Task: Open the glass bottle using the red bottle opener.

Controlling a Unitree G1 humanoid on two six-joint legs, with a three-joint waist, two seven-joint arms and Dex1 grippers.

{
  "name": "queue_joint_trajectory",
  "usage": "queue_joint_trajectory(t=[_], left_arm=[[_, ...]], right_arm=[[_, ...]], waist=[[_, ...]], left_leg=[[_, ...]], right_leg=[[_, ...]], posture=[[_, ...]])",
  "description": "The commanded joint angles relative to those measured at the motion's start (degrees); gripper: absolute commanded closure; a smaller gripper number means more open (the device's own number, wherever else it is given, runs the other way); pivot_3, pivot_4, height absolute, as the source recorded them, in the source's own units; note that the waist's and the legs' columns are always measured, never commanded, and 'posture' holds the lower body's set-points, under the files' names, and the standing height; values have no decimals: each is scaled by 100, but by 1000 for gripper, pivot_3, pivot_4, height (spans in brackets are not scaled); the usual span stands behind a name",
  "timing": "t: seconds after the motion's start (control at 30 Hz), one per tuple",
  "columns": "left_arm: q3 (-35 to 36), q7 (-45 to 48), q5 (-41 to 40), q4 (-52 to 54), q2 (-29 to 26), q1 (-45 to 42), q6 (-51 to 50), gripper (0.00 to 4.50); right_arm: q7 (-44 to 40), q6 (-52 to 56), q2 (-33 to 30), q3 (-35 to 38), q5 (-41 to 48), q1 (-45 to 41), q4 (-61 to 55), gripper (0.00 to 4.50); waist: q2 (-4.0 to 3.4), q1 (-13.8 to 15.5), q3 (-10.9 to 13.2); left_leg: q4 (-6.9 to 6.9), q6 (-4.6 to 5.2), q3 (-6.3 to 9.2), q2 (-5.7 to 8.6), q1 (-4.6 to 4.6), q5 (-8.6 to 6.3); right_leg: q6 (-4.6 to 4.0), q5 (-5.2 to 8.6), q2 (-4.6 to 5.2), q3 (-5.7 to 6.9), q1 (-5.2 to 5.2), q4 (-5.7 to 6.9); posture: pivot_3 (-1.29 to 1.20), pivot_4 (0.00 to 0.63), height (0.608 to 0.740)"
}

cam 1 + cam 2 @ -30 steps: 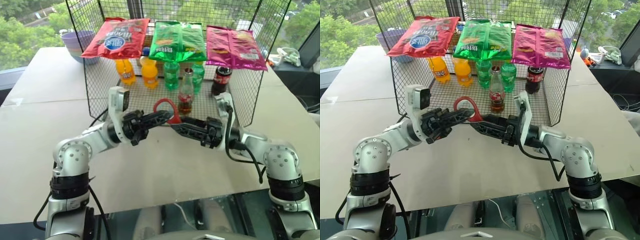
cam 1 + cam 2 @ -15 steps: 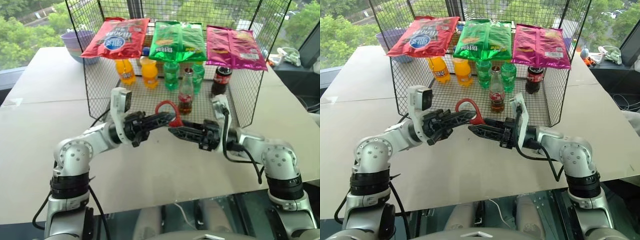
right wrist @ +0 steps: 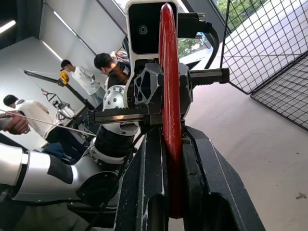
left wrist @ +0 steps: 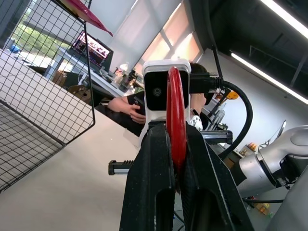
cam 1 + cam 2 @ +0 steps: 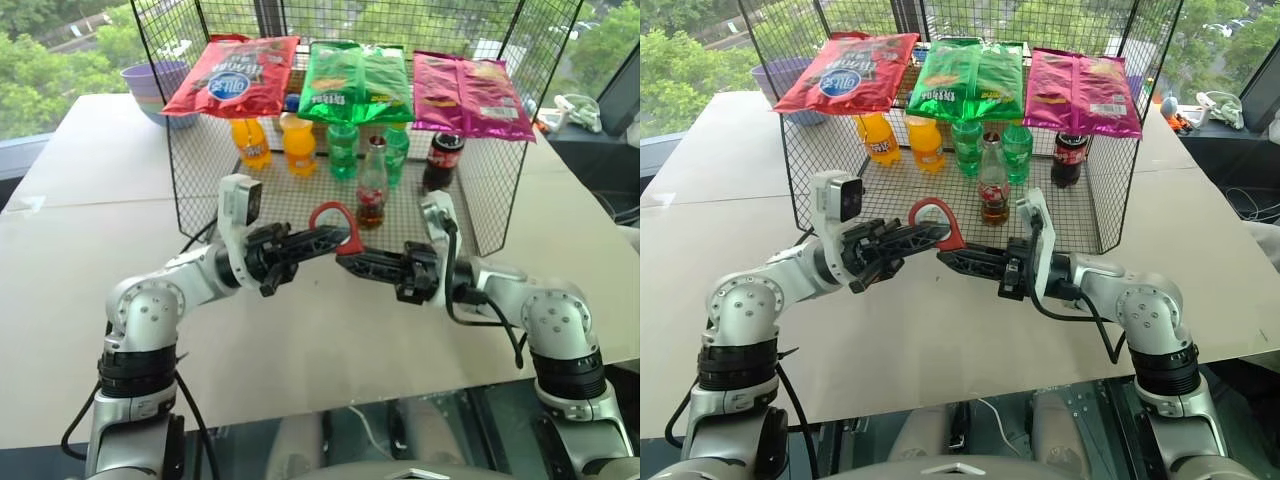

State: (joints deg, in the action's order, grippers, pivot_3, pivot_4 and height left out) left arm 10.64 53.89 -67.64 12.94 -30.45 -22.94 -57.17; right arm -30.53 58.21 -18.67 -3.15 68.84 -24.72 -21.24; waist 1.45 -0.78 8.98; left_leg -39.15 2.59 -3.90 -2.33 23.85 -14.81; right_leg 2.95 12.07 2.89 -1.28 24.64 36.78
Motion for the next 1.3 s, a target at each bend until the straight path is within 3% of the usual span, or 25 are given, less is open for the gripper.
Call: queue_joint_trajectory(t=[0.03,0.07,0.2,0.33,0.43,0.57,0.67,0.73,0.93,1.3], left_arm=[[-45,151,-93,241,-139,10,-41,4500],[-48,191,-90,237,-161,15,-42,4500],[-6,321,-73,168,-237,21,-9,3074],[152,390,61,126,-425,169,109,1110],[188,288,405,131,-492,300,418,30],[-109,-202,1703,94,-227,247,1596,30],[-643,-924,3215,-133,140,52,2833,30],[-1115,-890,3722,-512,258,-376,3061,30],[-1501,-843,4424,-1763,638,-1228,3537,30],[-1517,-657,4918,-3562,1352,-2316,4283,30]], right_arm=[[-9,-29,8,37,5,-104,-76,4473],[-15,-31,3,35,-3,-103,-78,4473],[-20,-99,-21,46,-103,-64,-120,4500],[-43,-342,-139,107,-429,198,-368,4500],[-2,-597,-236,263,-614,562,-584,4500],[283,-885,-282,731,-604,1205,-867,4500],[549,-1060,-285,1057,-561,1524,-1079,4500],[742,-1157,-283,1216,-577,1700,-1238,4500],[1136,-1349,-277,1342,-535,1900,-1535,4500],[1601,-1619,-259,1355,-462,2301,-1968,4500]], waist=[[0,-1,0],[0,-2,0],[0,0,0],[0,0,0],[-1,7,1],[1,42,1],[2,36,2],[7,116,5],[5,96,5],[8,108,8]], left_leg=[[0,0,0,0,0,0],[1,0,0,0,0,0],[1,0,0,0,0,0],[3,0,0,0,0,0],[8,0,-1,0,1,0],[11,0,-1,3,3,0],[10,0,-8,4,4,0],[10,0,-6,10,2,0],[11,1,-11,6,4,-1],[19,2,-9,9,18,-1]], right_leg=[[0,0,0,0,0,0],[0,0,0,0,1,0],[0,0,0,0,1,0],[-1,1,1,0,2,-2],[-1,1,1,0,3,-5],[-1,1,8,2,2,-10],[0,0,10,-2,2,-12],[0,-1,15,-2,0,-11],[0,0,4,-5,5,-11],[20,-10,3,6,4,-27]], posture=[[0,150,740],[0,150,740],[0,150,740],[0,150,740],[0,150,740],[0,150,740],[0,150,740],[0,150,740],[0,150,740],[0,150,740]])
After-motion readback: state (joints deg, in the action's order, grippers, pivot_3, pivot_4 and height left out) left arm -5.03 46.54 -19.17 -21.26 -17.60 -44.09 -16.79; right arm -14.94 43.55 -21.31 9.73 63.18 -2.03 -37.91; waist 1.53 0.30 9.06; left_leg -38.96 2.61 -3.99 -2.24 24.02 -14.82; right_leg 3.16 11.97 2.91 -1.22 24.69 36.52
